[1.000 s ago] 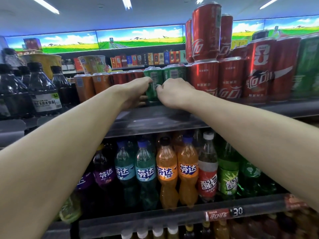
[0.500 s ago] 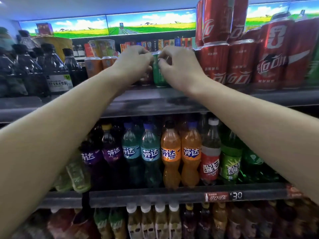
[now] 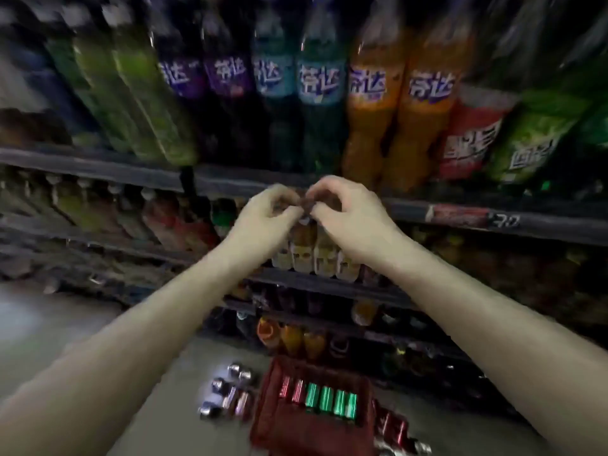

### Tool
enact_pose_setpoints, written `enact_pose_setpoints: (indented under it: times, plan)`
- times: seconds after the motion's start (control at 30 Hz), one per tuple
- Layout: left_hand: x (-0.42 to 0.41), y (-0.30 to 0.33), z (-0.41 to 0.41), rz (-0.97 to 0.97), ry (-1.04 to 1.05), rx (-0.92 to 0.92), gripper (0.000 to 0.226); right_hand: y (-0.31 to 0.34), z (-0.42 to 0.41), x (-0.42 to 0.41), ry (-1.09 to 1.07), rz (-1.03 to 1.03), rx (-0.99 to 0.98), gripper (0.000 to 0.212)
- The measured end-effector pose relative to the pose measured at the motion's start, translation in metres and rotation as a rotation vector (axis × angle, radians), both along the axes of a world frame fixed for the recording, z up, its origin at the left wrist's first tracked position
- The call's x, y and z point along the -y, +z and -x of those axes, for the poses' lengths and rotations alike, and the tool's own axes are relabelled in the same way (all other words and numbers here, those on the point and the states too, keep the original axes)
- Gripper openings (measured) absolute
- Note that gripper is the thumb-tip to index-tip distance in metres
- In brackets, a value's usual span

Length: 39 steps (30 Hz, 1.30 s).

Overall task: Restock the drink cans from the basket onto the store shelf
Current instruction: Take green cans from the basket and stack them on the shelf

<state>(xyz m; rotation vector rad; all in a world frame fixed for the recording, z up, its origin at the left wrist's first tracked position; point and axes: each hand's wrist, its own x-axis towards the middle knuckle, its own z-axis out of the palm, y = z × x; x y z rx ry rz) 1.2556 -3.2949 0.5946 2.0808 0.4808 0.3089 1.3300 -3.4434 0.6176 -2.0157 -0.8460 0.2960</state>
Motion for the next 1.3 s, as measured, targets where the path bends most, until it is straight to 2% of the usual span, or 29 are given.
enact_pose_setpoints:
  times: [0.1,0.2,0.3,0.37,0.47,0.63,0.73,0.83,0.93,0.97,1.03,1.07,1.1,1.2,1.23,1.3]
  plan:
    - [-0.002,-0.085,0.024,0.059,0.043,-0.224,0.009,-0.085,0.004,0.0,0.004,0.136,-0.159,0.017]
    - [0.002,-0.157,0.051,0.037,0.015,-0.43,0.008,-0.16,0.02,0.006,0.009,0.258,-0.357,0.012]
    - [0.003,-0.228,0.077,0.1,-0.011,-0.604,0.005,-0.238,0.037,0.012,-0.022,0.374,-0.459,0.012]
    - [0.003,-0.278,0.088,0.157,-0.017,-0.684,0.004,-0.292,0.047,0.016,-0.051,0.446,-0.527,0.012]
    - [0.004,-0.355,0.096,0.174,-0.049,-0.761,0.014,-0.383,0.057,0.024,-0.117,0.542,-0.631,0.007]
    - [0.013,-0.505,0.109,0.245,-0.077,-0.834,0.022,-0.543,0.08,0.053,-0.269,0.69,-0.731,0.007]
    - [0.024,-0.602,0.11,0.29,-0.077,-0.833,0.006,-0.631,0.094,0.07,-0.338,0.763,-0.83,0.029]
    - [0.035,-0.699,0.108,0.316,-0.088,-0.835,0.019,-0.718,0.104,0.079,-0.413,0.777,-0.923,0.044]
    - [0.047,-0.792,0.103,0.36,-0.115,-0.855,0.036,-0.805,0.111,0.081,-0.493,0.719,-0.921,0.051]
    - [0.052,-0.82,0.101,0.39,-0.119,-0.85,0.042,-0.848,0.111,0.087,-0.529,0.721,-0.902,0.062]
    - [0.062,-0.872,0.094,0.438,-0.119,-0.865,0.036,-0.958,0.109,0.11,-0.615,0.692,-0.869,0.09]
    - [0.066,-0.897,0.089,0.45,-0.13,-0.871,0.036,-0.986,0.104,0.112,-0.658,0.672,-0.867,0.096]
    - [0.069,-0.919,0.084,0.449,-0.149,-0.872,0.042,-0.99,0.099,0.107,-0.701,0.638,-0.859,0.096]
    - [0.077,-0.975,0.066,0.453,-0.191,-0.862,0.084,-0.984,0.09,0.087,-0.803,0.608,-0.806,0.083]
    - [0.08,-0.987,0.059,0.438,-0.201,-0.862,0.089,-0.995,0.088,0.086,-0.829,0.621,-0.793,0.081]
    - [0.086,-1.009,0.048,0.381,-0.229,-0.873,0.084,-1.018,0.085,0.085,-0.87,0.606,-0.77,0.079]
